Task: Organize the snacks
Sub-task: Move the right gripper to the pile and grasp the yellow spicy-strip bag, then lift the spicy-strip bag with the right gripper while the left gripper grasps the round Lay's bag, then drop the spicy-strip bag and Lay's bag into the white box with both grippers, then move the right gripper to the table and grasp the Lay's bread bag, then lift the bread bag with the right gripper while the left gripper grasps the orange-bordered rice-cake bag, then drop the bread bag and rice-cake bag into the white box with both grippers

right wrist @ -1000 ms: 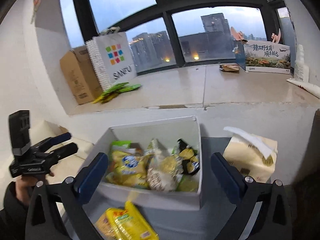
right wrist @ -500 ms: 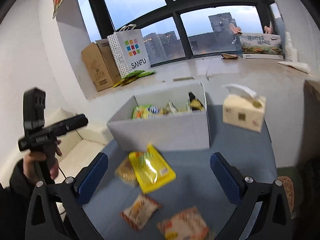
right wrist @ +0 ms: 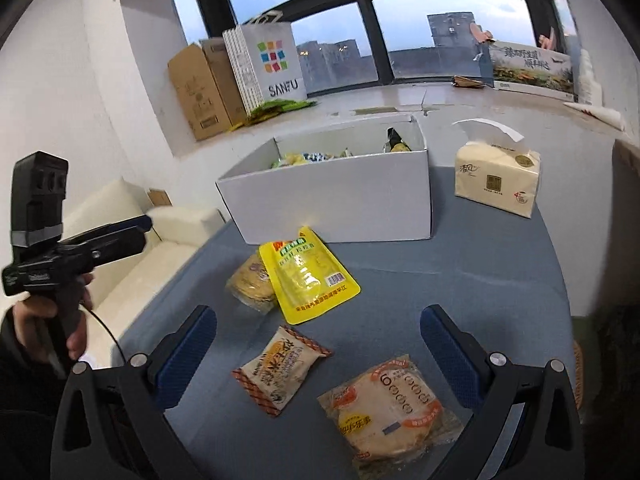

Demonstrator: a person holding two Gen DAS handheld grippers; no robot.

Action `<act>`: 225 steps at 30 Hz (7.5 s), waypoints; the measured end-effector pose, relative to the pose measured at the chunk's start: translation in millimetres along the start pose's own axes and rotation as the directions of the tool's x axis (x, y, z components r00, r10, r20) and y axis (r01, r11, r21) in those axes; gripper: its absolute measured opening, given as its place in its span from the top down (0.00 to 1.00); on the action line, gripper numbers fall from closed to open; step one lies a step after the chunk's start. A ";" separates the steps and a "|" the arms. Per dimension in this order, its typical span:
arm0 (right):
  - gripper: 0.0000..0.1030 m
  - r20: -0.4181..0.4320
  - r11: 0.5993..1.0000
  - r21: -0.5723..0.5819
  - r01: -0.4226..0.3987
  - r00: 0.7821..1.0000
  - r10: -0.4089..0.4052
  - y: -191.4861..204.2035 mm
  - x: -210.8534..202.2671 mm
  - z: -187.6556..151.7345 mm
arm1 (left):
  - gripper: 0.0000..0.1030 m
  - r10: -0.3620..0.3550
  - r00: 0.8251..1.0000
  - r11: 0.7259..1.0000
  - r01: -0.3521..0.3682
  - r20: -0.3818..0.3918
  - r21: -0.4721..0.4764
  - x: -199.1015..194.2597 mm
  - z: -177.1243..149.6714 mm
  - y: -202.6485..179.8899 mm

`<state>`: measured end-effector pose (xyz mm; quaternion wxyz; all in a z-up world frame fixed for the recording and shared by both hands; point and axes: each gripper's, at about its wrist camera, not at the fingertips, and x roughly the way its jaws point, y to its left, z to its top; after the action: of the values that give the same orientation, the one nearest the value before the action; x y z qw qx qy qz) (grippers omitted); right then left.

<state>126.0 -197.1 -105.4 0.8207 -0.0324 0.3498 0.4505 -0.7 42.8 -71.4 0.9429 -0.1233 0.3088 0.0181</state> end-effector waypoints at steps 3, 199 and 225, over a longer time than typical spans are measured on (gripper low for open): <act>0.00 -0.041 1.000 -0.023 -0.013 0.999 0.012 4.2 16.6 5.5 | 0.00 0.022 1.000 0.999 -0.023 -0.003 -0.035 -3.9 -5.5 13.5; 0.25 -0.056 0.966 -0.002 0.258 0.965 -0.257 -44.0 -30.1 -15.5 | 0.00 0.044 0.891 0.961 0.086 -0.451 0.262 141.4 -61.7 -97.7; 0.25 0.046 0.989 0.134 0.068 0.996 -0.075 -32.0 -5.3 33.0 | 0.56 -0.088 0.995 0.996 0.086 0.037 0.034 7.9 64.0 3.0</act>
<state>166.4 -207.7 -85.7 0.8453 0.0209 0.3567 0.3973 42.3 61.0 -26.9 0.9506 -0.1208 0.2850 -0.0256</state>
